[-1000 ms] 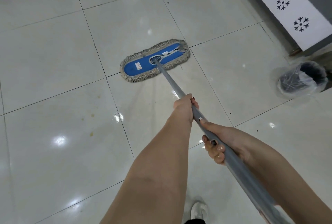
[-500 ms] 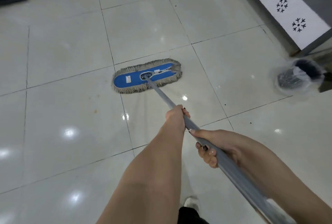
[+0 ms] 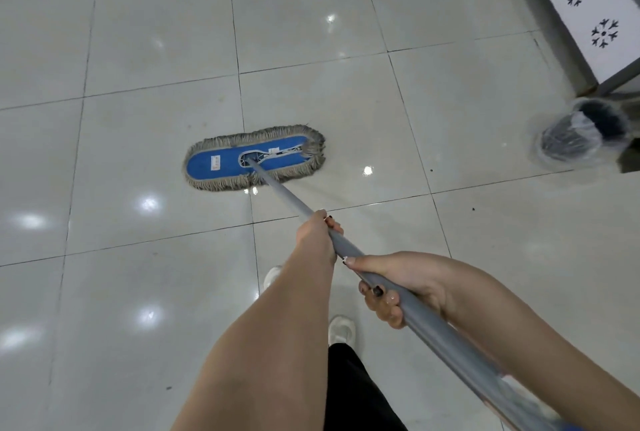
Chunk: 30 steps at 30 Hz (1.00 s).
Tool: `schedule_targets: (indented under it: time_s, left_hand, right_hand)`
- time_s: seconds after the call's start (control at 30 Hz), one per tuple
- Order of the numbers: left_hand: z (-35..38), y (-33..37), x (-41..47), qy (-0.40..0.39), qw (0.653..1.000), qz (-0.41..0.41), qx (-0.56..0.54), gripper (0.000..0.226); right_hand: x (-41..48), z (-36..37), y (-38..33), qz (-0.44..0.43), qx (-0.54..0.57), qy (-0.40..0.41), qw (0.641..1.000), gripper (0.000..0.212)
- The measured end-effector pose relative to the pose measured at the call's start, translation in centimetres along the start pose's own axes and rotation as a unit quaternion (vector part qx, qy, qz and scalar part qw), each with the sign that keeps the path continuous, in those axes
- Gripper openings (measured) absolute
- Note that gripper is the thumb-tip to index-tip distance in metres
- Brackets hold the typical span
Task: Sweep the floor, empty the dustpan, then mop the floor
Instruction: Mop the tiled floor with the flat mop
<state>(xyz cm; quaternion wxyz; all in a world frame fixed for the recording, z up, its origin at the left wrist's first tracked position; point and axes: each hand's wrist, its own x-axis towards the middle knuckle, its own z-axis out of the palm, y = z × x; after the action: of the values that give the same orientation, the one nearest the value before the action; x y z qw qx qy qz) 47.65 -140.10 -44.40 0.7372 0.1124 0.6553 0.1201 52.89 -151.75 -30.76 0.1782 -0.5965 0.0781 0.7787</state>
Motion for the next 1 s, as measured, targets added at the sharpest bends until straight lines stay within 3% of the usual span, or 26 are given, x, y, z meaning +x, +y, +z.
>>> schedule_targets:
  time_s: [0.5, 1.0]
  left_hand:
    - [-2.6, 9.7, 4.4, -0.025, 0.996, 0.004, -0.081, 0.034]
    - [-5.5, 34.6, 16.3, -0.035, 0.992, 0.007, -0.124, 0.032]
  right_hand:
    - [4.1, 5.5, -10.0, 0.008, -0.036, 0.029, 0.999, 0.053]
    - [13.1, 15.9, -33.5, -0.016, 0.007, 0.053, 0.998, 0.050]
